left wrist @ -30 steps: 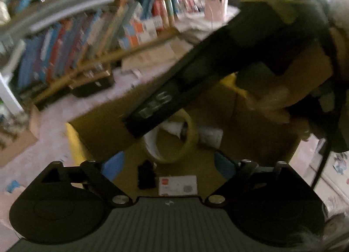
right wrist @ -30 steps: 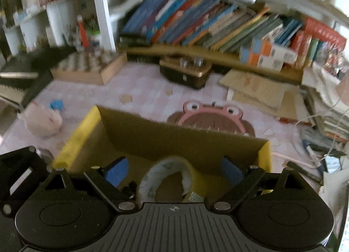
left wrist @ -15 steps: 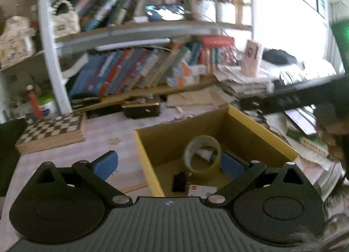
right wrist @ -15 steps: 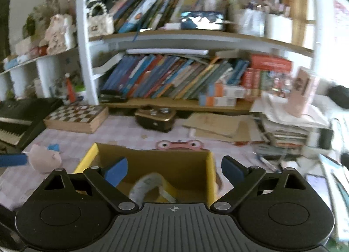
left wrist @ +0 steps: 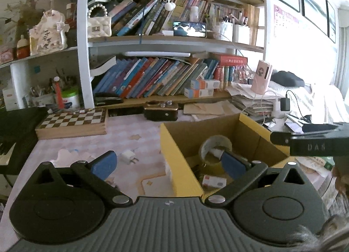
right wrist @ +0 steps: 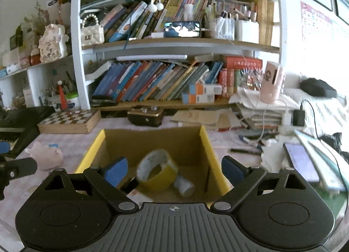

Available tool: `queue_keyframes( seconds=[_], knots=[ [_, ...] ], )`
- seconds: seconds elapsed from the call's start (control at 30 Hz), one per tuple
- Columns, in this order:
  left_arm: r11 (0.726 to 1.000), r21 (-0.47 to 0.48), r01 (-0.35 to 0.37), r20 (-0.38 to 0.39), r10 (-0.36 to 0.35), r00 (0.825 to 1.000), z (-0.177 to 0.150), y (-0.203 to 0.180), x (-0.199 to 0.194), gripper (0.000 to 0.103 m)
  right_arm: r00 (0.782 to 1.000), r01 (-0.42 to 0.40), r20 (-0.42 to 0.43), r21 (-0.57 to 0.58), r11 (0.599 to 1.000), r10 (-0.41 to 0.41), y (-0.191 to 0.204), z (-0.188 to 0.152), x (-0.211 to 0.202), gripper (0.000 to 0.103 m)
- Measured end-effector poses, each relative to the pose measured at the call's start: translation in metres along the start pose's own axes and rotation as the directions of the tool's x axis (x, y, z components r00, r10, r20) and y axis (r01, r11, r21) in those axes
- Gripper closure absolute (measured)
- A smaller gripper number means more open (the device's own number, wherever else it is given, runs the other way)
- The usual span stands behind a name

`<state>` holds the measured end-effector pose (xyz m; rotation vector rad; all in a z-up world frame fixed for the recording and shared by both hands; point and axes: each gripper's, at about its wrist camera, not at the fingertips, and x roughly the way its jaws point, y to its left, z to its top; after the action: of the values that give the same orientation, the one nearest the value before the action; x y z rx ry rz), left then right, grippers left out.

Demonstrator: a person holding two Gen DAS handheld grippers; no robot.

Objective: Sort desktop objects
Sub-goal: 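Withdraw both open tools from the box back over the table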

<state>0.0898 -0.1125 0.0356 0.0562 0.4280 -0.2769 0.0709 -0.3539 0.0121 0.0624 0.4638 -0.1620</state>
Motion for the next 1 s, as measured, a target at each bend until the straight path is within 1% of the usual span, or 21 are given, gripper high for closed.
queue_keyframes(
  seconds=[0.23, 0.43, 0.6, 1.0],
  knots=[
    [1.000, 0.017, 0.025, -0.045, -0.024, 0.999, -0.021, 0.023, -0.017, 0.000, 0.997, 0.053, -0.050, 0.066, 0.996, -0.050, 0.029, -0.028, -0.023, 0.008],
    [0.999, 0.028, 0.032, -0.075, -0.030, 0.997, -0.041, 0.041, -0.030, 0.000, 0.994, 0.087, -0.071, 0.082, 0.993, -0.081, 0.058, -0.050, -0.043, 0.008],
    [0.998, 0.020, 0.054, -0.107, -0.051, 0.993, -0.054, 0.054, -0.040, 0.000, 0.992, 0.084, -0.099, 0.086, 0.993, -0.075, 0.081, -0.064, -0.055, 0.008],
    [0.995, 0.026, 0.095, -0.139, -0.090, 0.986, -0.072, 0.081, -0.063, 0.000, 0.987, 0.089, -0.142, 0.093, 0.992, -0.075, 0.122, -0.085, -0.074, 0.008]
  ],
)
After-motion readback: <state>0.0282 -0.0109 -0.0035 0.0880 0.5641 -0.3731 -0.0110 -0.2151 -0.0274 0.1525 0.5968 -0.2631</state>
